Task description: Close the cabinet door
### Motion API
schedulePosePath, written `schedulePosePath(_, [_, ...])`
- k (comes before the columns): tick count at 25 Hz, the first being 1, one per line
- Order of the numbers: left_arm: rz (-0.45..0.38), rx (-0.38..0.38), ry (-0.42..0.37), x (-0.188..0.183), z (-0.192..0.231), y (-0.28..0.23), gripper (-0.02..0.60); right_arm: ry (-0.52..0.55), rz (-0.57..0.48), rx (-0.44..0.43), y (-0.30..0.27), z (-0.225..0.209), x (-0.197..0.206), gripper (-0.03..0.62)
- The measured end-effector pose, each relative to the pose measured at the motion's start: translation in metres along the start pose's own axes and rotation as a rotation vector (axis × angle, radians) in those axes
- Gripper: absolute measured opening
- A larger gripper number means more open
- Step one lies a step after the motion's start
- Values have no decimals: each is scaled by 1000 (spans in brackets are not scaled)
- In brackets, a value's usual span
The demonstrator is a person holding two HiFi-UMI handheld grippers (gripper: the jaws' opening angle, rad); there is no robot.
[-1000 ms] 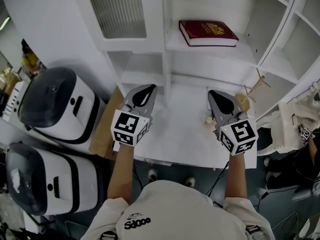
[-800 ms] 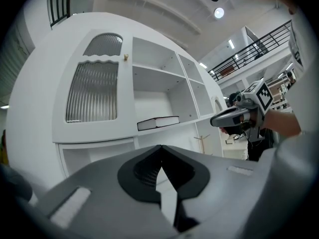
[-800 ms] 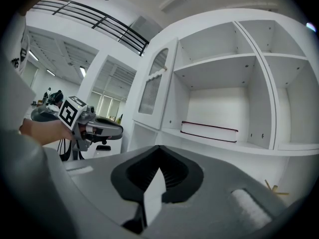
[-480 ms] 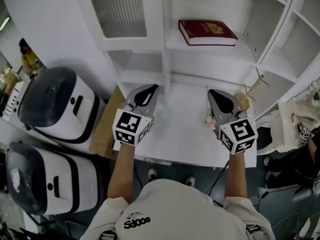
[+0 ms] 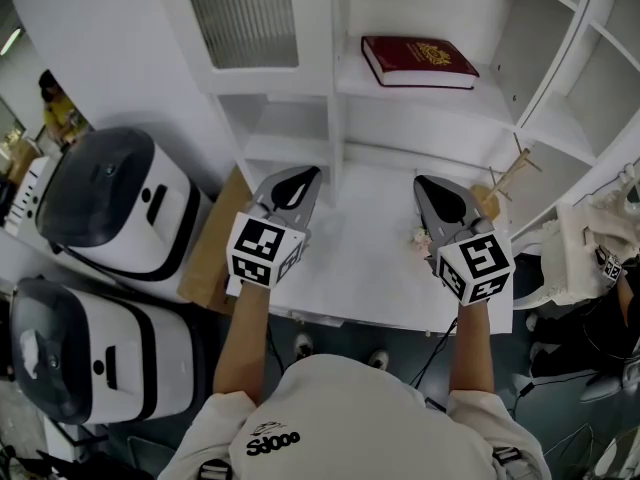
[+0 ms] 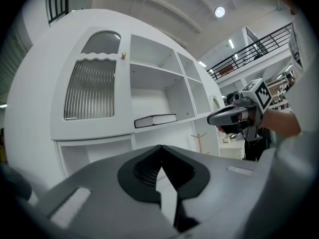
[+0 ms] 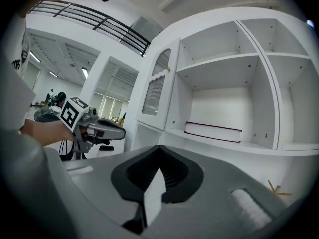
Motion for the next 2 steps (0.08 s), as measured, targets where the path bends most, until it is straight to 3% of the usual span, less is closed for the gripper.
schedulePosePath(2, [3,2,0,1,0,1,15,0,0,-2,-1,2,0,0])
Point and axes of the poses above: the fingertips, and each gripper's own axes: y backward along the fingers, z to its left, x out of its underside, the point moved 1 cm from there along y, backward along the fingers, and after that the axes turned 2 degrees about -x, right-handed, at the moved point
